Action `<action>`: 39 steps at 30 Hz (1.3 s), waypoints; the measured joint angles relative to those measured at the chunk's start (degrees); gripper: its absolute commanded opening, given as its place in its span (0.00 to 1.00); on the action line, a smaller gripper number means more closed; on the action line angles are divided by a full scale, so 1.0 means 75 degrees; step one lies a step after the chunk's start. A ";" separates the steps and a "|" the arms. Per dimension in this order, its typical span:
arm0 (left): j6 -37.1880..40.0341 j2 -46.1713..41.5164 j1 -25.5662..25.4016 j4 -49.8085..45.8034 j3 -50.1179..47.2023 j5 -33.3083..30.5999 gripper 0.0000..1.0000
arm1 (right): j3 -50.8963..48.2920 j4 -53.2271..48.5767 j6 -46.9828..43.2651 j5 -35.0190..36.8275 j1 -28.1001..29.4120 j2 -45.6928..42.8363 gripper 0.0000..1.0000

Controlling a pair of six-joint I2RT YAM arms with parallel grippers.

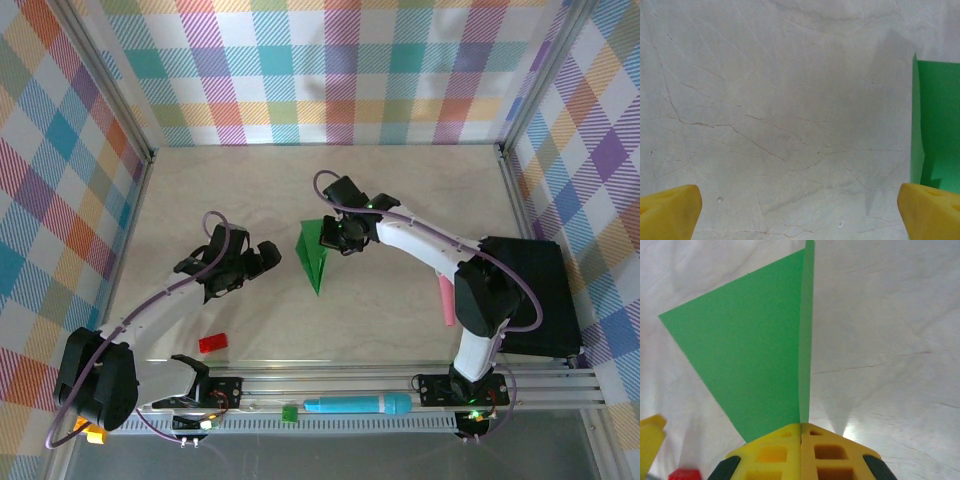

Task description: Fold a paper plane with a square sheet of paper (pick it up from the middle)

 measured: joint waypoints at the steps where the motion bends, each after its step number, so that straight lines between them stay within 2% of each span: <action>1: -0.0035 0.0000 0.0000 0.0012 -0.0003 0.0058 1.00 | -0.0009 0.0131 -0.0122 -0.0189 0.0000 0.0026 0.00; 7: -0.0239 0.0175 0.0000 0.0536 -0.0093 0.0562 0.98 | -0.0475 0.0953 -0.0778 -0.1172 0.0000 0.0289 0.00; 15: -0.0600 0.0737 -0.0003 0.1393 -0.0367 0.1142 0.94 | -0.1239 0.1591 -0.1236 -0.1751 -0.0064 0.0606 0.00; 24: -0.0860 0.1119 -0.0181 0.1816 -0.0393 0.1314 0.89 | -0.2168 0.2200 -0.1224 -0.1886 -0.0434 0.0641 0.00; 32: -0.1035 0.1702 -0.0600 0.2352 -0.0405 0.1515 0.86 | -0.2559 0.2430 -0.1055 -0.1886 -0.0694 0.0624 0.00; 36: -0.1096 0.2005 -0.0848 0.2713 -0.0408 0.1725 0.78 | -0.2559 0.2527 -0.1052 -0.1891 -0.0691 0.0589 0.00; 39: -0.1113 0.2215 -0.1043 0.2865 -0.0396 0.1801 0.67 | -0.2559 0.2567 -0.1052 -0.1891 -0.0691 0.0574 0.00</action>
